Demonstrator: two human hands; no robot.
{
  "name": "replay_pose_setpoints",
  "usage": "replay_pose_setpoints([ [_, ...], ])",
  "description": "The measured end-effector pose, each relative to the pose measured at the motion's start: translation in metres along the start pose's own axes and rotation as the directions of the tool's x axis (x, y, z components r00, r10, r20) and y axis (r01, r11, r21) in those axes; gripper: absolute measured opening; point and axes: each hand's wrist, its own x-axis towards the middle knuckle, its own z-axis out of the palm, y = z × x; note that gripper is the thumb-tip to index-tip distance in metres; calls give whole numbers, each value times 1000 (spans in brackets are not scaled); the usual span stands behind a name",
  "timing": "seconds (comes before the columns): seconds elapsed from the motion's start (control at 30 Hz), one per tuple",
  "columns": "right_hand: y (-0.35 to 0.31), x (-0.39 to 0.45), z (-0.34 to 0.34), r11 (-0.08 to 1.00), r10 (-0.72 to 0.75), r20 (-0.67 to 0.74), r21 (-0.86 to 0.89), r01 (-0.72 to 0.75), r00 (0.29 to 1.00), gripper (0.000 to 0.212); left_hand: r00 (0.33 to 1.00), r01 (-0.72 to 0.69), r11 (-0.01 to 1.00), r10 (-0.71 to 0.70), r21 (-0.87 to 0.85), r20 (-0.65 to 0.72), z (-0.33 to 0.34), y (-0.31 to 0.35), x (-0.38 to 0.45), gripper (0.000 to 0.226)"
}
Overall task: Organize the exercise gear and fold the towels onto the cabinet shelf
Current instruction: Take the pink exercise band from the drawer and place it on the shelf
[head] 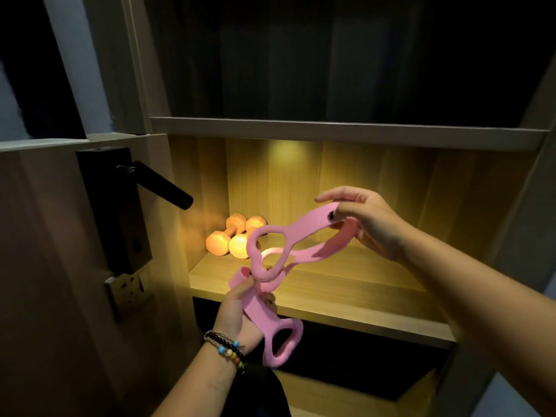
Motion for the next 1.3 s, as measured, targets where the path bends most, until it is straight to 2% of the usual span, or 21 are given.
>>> replay_pose_setpoints([
  [0.07,7,-7,-7,991,15,-2,-131,-15,1000,27,997,-70,997,71,-19,41,-3,8,0,15],
  [0.17,23,-18,-10,947,39,-46,-318,-52,998,30,986,-99,995,100,-16,130,0,22,-1,16],
  [0.3,52,-24,-4,939,42,-169,-331,-96,985,31,975,-138,986,118,95,189,13,38,3,13],
  [0.4,75,-23,2,877,87,-127,-461,-136,988,37,988,-61,963,20,263,155,25,42,10,21],
  [0.5,92,-22,13,790,10,-18,-612,-19,1000,62,989,-41,901,-25,432,146,35,37,15,16],
  [0.57,100,-20,22,796,-43,91,-599,89,995,73,988,-44,865,-37,500,152,38,30,17,16],
  [0.63,105,-16,29,814,-84,128,-563,142,988,74,987,-45,854,-42,519,155,38,26,20,19],
  [0.8,111,-8,34,896,-152,70,-412,167,986,76,982,-87,835,-21,543,190,35,36,31,31],
  [0.97,121,-7,41,900,-288,32,-333,282,957,77,967,-76,780,-95,621,238,34,49,32,52],
  [1.07,125,-7,42,860,-366,-36,-394,323,930,72,964,-51,798,-118,600,239,34,50,34,59],
  [1.2,128,-10,40,820,-456,-145,-453,351,878,68,929,-12,817,-204,576,309,34,51,31,51],
  [1.3,131,-14,36,805,-479,-143,-464,369,866,68,913,-17,815,-223,579,341,32,49,30,55],
])
